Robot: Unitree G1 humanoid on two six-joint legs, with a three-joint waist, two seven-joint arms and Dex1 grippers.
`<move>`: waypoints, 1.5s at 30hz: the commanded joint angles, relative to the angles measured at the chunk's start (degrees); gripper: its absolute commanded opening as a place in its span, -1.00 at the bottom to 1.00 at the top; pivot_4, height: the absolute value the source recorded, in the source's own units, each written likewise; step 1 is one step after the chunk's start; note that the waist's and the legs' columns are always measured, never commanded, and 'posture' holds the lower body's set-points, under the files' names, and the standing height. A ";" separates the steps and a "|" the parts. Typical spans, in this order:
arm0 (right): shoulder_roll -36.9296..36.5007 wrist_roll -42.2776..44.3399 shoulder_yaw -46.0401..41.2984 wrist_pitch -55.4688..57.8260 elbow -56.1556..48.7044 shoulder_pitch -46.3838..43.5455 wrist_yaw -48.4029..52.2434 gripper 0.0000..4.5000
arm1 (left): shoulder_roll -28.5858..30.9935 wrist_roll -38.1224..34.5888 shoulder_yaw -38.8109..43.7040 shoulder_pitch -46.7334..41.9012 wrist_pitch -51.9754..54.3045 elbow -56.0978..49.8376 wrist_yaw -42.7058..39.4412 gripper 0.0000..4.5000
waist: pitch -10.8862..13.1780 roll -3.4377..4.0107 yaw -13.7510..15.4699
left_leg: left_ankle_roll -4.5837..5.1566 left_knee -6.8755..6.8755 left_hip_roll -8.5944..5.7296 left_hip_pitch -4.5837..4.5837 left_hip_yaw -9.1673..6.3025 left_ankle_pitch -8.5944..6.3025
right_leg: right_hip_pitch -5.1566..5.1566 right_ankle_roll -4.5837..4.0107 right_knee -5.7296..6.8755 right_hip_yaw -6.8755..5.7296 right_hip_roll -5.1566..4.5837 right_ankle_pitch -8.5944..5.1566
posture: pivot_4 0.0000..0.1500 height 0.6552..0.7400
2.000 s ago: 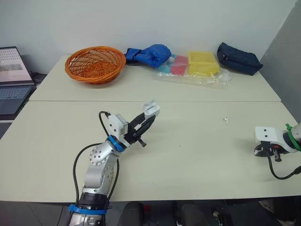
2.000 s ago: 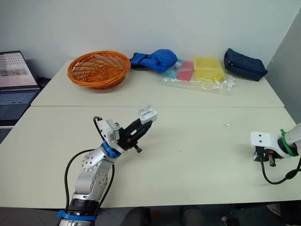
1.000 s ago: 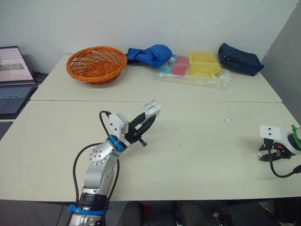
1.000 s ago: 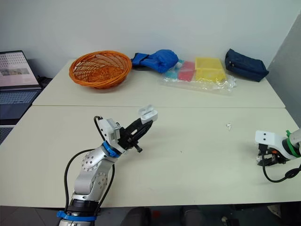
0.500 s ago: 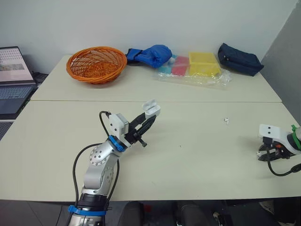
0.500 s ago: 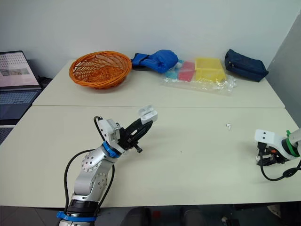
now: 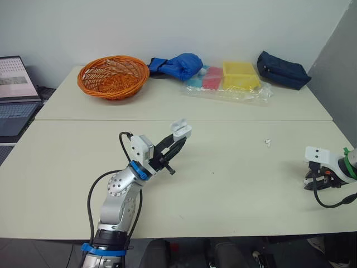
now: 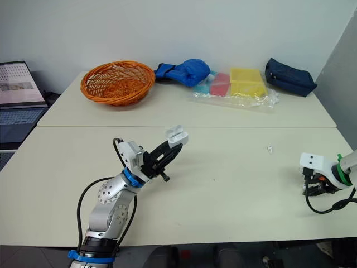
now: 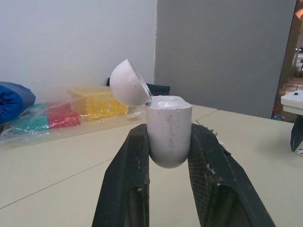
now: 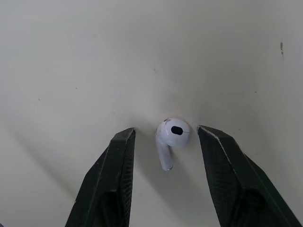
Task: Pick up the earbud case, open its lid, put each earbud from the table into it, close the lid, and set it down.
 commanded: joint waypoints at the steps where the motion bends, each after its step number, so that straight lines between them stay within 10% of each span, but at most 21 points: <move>1: -0.26 -0.33 -0.35 -0.53 0.54 -0.29 -0.09 -0.05 | -0.29 -0.71 -0.21 -0.39 -0.74 -2.48 0.25 -0.67 | 0.00 0.00 0.00 | 0.00 0.00 0.00 0.00 0.00 0.00 | 0.00 0.00 0.00 0.00 0.00 0.00 | 1.00 1.00; 6: 0.38 0.08 -0.45 0.49 0.26 -0.61 -0.17 -0.05 | -0.26 -0.68 -0.27 -0.28 -0.83 -2.39 0.13 -0.67 | 0.00 0.00 -0.01 | 0.00 0.00 0.00 0.00 0.00 0.00 | 0.01 0.00 0.00 0.01 0.00 0.00 | 1.00 1.00; 11: 1.25 -0.29 0.07 0.84 0.97 -1.96 -0.14 -0.79 | -0.27 -0.58 -0.37 -0.74 -0.57 -2.52 0.34 -0.67 | 0.00 0.00 0.00 | 0.00 0.01 0.00 0.02 -0.01 0.00 | 0.01 0.00 0.02 0.00 0.01 0.00 | 1.00 1.00; 23: 2.51 4.12 -2.46 4.53 -3.84 -3.60 1.81 -0.82 | 0.03 -0.59 -0.62 -0.68 0.69 -4.13 1.31 -0.67 | 0.00 0.00 -0.07 | 0.00 0.00 0.01 0.03 -0.01 0.00 | 0.01 0.01 0.04 0.03 0.02 0.01 | 1.00 1.00; 33: 40.81 32.17 -27.35 44.96 -42.09 -18.44 -29.78 -0.82 | -1.05 -0.59 -0.25 -2.69 -0.27 -1.19 1.11 -0.67 | -0.01 0.05 0.23 | -0.04 -0.01 0.18 -0.07 -0.38 0.02 | -0.03 -0.17 0.25 -0.12 0.37 0.00 | 1.00 1.00; 38: 60.81 36.08 -27.76 42.25 -52.42 -15.64 -46.31 -0.82 | -2.38 -1.12 -0.29 -6.24 -0.35 1.58 0.66 -0.67 | -0.02 0.05 0.59 | -0.05 -0.01 0.08 -0.54 -0.33 0.02 | -0.34 -0.17 0.16 -0.11 0.13 -0.01 | 1.00 1.00; 45: 65.54 35.06 -21.91 31.17 -49.85 -10.62 -53.19 -0.82 | -3.84 -0.97 0.32 -9.91 -2.07 5.30 0.08 -0.67 | -0.07 -0.03 0.15 | -0.03 0.05 -0.04 -0.58 -0.23 0.03 | -0.36 0.07 0.09 -0.09 -0.10 0.09 | 1.00 1.00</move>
